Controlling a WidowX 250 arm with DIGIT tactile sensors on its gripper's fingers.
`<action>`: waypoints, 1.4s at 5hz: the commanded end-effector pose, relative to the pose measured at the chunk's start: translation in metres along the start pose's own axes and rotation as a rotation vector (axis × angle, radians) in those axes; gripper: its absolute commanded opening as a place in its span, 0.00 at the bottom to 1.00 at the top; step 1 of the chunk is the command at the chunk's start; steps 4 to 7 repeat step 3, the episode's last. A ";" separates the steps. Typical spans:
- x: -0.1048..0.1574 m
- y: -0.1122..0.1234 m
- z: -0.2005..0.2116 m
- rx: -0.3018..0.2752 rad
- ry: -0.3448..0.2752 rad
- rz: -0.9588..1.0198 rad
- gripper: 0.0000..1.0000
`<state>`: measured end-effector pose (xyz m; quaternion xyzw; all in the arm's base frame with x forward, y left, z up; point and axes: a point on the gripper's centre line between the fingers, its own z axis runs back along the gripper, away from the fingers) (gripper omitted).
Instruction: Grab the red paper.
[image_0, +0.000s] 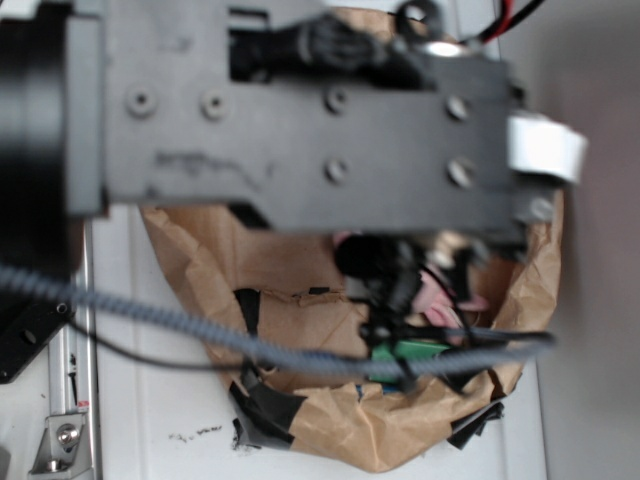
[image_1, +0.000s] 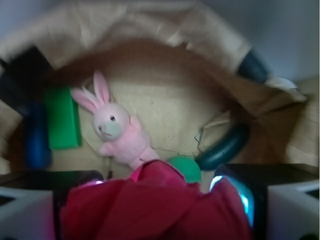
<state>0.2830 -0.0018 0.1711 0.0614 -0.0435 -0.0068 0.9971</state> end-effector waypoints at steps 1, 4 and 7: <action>0.013 -0.004 -0.001 -0.066 -0.038 0.108 0.00; 0.005 -0.007 -0.005 -0.077 -0.023 0.134 0.00; 0.005 -0.007 -0.005 -0.077 -0.023 0.134 0.00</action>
